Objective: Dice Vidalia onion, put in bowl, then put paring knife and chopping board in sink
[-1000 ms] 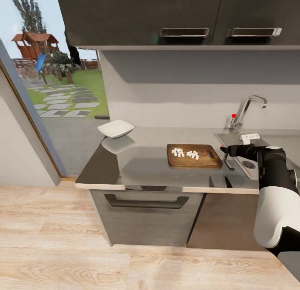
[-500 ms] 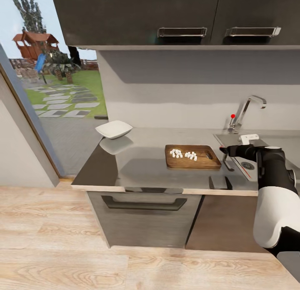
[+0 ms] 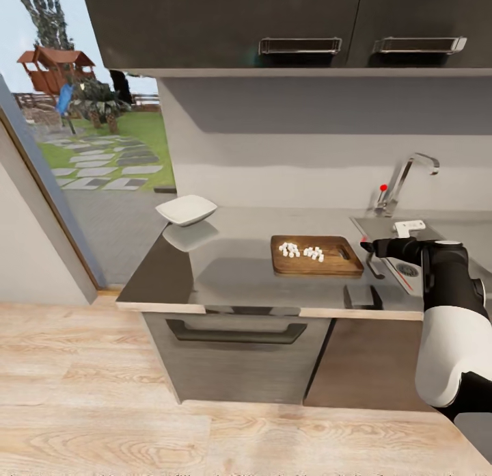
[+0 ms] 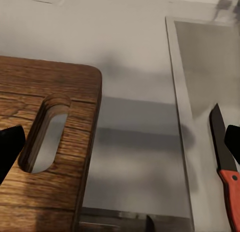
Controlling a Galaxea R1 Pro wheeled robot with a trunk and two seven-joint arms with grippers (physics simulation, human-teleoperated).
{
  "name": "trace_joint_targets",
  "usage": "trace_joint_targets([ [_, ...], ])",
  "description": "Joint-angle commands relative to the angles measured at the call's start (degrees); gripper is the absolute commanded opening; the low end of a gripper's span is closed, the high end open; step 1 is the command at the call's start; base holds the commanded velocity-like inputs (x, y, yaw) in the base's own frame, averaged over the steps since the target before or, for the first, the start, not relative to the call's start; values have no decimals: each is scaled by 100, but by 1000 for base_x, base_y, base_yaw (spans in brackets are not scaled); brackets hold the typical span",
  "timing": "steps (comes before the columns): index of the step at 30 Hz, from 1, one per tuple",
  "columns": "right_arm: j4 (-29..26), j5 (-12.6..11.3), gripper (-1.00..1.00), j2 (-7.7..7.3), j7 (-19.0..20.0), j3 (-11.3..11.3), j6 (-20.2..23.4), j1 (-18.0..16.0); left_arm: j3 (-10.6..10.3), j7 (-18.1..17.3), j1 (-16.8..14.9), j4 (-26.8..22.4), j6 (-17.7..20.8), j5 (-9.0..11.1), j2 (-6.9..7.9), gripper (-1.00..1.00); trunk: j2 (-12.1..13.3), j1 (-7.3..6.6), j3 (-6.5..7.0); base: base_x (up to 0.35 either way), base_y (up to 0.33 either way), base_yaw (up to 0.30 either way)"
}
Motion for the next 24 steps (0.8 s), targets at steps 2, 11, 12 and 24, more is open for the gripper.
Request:
trace_joint_targets([
  [2, -7, 55, 100, 2, 53, -13, 8, -6, -9, -17, -10, 22, -34, 35, 0, 100, -4, 0, -24, 0, 0, 0],
  [11, -7, 55, 100, 9, 54, 4, 7, -6, -9, -18, -10, 22, -34, 35, 1, 100, -4, 0, -107, 89, 17, 0],
  [12, -7, 55, 100, 7, 55, 5, 8, -6, -9, -18, -10, 22, -34, 35, 1, 100, -4, 0, -116, 243, 157, 0],
  [24, -7, 55, 100, 11, 57, 6, 7, -6, -9, -18, -10, 22, -34, 35, 1, 100, -4, 0, -226, 32, 24, 0],
])
